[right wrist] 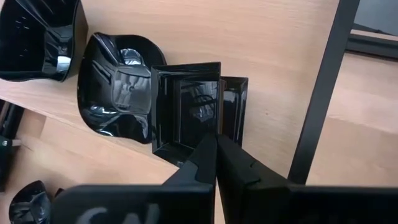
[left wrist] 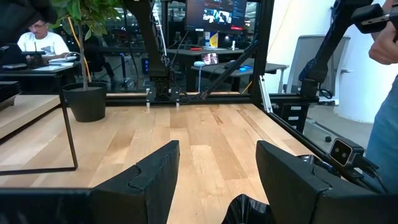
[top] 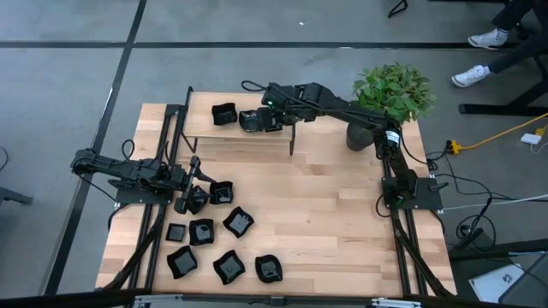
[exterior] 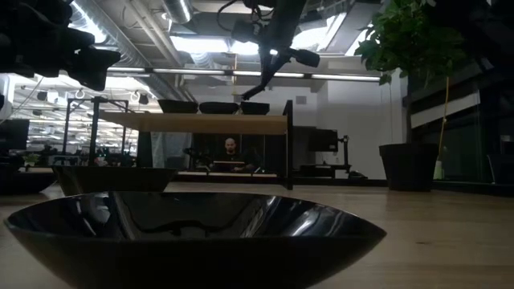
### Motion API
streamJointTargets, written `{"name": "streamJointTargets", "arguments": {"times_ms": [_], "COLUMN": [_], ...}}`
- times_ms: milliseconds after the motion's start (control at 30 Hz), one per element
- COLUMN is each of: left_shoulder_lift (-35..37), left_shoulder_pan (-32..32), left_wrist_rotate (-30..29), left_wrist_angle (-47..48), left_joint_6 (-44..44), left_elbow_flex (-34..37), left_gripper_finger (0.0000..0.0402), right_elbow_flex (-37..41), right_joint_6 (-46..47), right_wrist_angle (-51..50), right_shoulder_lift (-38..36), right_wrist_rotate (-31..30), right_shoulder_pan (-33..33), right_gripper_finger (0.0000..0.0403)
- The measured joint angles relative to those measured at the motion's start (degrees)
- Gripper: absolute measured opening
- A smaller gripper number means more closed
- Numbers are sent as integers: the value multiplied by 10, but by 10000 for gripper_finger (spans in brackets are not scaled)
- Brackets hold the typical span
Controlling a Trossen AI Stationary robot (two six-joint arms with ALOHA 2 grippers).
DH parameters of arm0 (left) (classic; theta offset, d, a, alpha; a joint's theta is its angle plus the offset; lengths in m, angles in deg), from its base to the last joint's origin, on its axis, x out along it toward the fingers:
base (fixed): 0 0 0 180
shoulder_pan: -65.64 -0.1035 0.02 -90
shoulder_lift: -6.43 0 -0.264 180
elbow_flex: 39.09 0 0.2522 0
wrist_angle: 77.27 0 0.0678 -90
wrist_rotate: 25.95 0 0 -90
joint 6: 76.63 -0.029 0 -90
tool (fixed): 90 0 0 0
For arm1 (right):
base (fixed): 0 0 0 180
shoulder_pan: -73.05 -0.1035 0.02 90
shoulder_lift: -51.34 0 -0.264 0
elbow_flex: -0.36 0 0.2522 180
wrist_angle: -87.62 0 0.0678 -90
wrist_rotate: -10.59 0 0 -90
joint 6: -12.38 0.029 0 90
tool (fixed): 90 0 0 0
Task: Pick & Place Mini shaped plates
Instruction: Stack the square plate on top of the square plates on the shelf
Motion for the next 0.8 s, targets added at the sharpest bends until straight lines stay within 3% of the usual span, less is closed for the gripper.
{"name": "streamJointTargets", "arguments": {"times_ms": [800], "left_shoulder_lift": [0], "left_shoulder_pan": [0], "left_wrist_rotate": [0], "left_wrist_angle": [0], "left_joint_6": [0], "left_elbow_flex": [0], "left_gripper_finger": [208], "right_elbow_flex": [0], "right_joint_6": [-3], "right_wrist_angle": [7], "right_shoulder_lift": [16], "right_wrist_rotate": [27], "right_shoulder_pan": [14], "right_gripper_finger": [5]}}
